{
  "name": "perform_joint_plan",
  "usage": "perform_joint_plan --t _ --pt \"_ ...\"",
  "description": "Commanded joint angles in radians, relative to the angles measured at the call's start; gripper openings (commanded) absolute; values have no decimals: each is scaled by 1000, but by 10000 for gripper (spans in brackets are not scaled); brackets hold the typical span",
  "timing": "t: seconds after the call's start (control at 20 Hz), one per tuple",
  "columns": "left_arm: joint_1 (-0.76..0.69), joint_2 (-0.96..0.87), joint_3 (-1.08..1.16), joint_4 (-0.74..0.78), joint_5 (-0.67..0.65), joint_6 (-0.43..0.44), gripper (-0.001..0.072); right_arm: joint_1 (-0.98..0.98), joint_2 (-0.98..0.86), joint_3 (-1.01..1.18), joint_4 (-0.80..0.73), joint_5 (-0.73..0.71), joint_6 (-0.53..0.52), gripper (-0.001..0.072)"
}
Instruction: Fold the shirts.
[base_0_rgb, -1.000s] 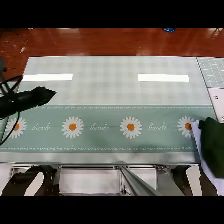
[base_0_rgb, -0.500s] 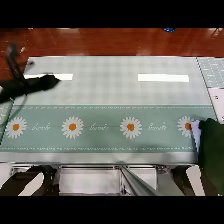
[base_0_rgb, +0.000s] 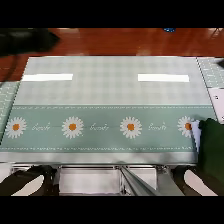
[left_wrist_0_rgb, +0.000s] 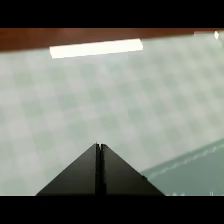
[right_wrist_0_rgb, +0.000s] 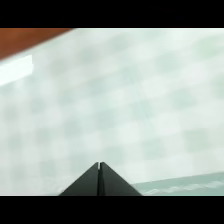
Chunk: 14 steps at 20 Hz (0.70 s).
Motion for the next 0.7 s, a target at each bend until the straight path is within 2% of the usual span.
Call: perform_joint_plan --t 0.0,0.1,0.15,0.65 --pt "-109 -113 2 226 -149 -95 17 349 -177 23 -234 29 59 27" --pt "-89 -154 -51 331 -148 -253 18 432 -267 23 -373 103 119 27" --pt "-74 -163 -85 333 -147 -306 18 454 -300 23 -402 127 130 27" --pt "-72 -167 -142 333 -155 -279 18 467 -330 23 -378 120 126 27"
